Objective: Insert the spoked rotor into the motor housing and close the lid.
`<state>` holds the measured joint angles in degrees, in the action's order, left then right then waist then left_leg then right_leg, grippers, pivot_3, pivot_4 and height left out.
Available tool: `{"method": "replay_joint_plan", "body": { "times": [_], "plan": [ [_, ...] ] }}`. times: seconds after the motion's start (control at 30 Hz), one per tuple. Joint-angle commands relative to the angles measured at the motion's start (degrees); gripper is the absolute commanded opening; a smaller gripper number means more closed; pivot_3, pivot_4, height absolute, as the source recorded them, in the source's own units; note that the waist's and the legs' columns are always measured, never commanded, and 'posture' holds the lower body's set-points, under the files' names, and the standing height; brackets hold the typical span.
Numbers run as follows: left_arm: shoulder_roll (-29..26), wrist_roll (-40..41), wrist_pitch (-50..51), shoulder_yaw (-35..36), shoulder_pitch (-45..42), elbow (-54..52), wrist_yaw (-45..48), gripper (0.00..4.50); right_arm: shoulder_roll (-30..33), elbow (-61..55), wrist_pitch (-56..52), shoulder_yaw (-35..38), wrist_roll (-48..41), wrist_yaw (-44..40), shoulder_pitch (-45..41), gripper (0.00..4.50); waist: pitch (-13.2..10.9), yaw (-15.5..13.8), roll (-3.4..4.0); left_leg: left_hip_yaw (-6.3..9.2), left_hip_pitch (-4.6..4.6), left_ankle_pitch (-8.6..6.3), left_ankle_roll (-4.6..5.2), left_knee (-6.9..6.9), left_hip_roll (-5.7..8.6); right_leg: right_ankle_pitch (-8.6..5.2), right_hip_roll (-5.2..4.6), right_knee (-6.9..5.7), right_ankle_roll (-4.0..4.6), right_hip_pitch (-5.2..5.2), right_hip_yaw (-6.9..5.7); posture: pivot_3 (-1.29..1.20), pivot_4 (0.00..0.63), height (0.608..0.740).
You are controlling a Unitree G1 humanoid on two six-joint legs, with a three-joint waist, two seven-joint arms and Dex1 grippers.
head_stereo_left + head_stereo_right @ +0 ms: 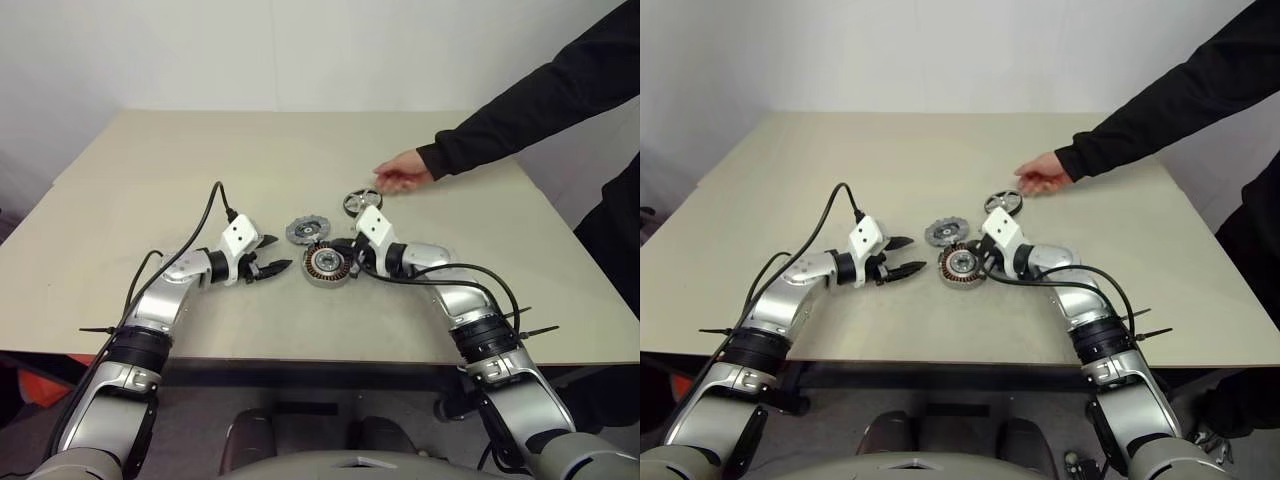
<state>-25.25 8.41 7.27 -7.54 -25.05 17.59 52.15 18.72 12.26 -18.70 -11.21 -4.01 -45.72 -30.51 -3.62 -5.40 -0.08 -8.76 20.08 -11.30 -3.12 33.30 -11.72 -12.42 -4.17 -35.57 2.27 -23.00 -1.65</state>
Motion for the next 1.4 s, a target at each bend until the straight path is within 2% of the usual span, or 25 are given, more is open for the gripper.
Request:
{"method": "replay_joint_plan", "body": {
  "times": [0.03, 0.4, 0.53, 0.63, 0.8, 1.03, 1.4],
  "plan": [
    [0.0, 0.1, -0.9, 0.8, -1.2, -0.6, -0.4, 3.24, 0.2, -3.7, -1.2, 2.3, -1.8, 1.0, -1.7, 0.04, 0.0, 0.0, 0.0, 0.0, 0.0, 0.0, 0.0, 0.0, 0.0, 0.0, 0.0, 0.0, 0.0, 0.0, 0.0, 0.0, 0.0, 0.74],
    [0.0, 0.0, -0.9, 0.8, -1.3, -0.4, -0.3, 3.24, 0.1, -3.2, -0.9, 1.5, -0.8, 1.6, -1.1, 0.04, 0.0, 0.0, 0.0, 0.0, -0.01, 0.0, -0.01, 0.0, 0.0, 0.0, 0.0, 0.0, 0.0, 0.01, 0.0, 0.0, 0.0, 0.74],
    [0.0, 0.0, -0.9, 0.9, -1.3, -0.4, -0.3, 3.24, -1.2, 5.9, -3.6, 6.0, -1.4, 7.6, -5.5, 0.04, 0.0, 0.1, 0.0, 0.0, -0.02, 0.01, -0.01, 0.0, 0.0, 0.0, 0.0, -0.01, 0.0, 0.01, 0.0, 0.0, 0.0, 0.74],
    [0.0, 0.0, -0.9, 0.9, -1.1, -0.6, -0.3, 3.24, -1.6, 17.2, -3.2, 11.1, -2.5, 13.8, -10.4, 0.62, 0.0, 0.1, 0.0, -0.01, -0.03, 0.06, -0.1, 0.02, 0.03, 0.01, -0.02, -0.08, 0.0, 0.0, 0.02, 0.0, 0.0, 0.74],
    [0.0, 0.0, -0.7, 0.9, -0.8, -1.0, -0.3, 3.24, -1.6, 29.3, 0.8, 17.4, -4.0, 19.2, -16.6, 2.25, 0.0, 0.0, 0.01, -0.01, 0.02, 0.06, -0.11, 0.0, 0.03, 0.0, -0.01, -0.08, 0.02, -0.04, 0.01, 0.0, 0.0, 0.74],
    [-0.3, -0.1, -0.6, 1.1, -0.8, -1.2, -0.3, 3.24, -2.5, 32.8, 0.0, 20.5, -6.7, 19.0, -18.6, 2.25, 0.0, 0.1, 0.02, -0.04, 0.07, 0.01, -0.02, -0.01, 0.03, -0.04, 0.04, -0.09, 0.09, -0.13, -0.04, 0.0, 0.0, 0.74],
    [-0.3, -0.3, -0.8, 1.2, -1.4, -0.1, -0.3, 3.24, -2.2, 31.9, 0.7, 19.9, -6.1, 18.6, -17.9, 2.25, 0.0, 0.0, 0.02, -0.05, 0.06, 0.03, -0.05, 0.02, 0.0, -0.04, 0.03, -0.13, 0.1, -0.12, -0.04, 0.0, 0.0, 0.74]
  ]
}}
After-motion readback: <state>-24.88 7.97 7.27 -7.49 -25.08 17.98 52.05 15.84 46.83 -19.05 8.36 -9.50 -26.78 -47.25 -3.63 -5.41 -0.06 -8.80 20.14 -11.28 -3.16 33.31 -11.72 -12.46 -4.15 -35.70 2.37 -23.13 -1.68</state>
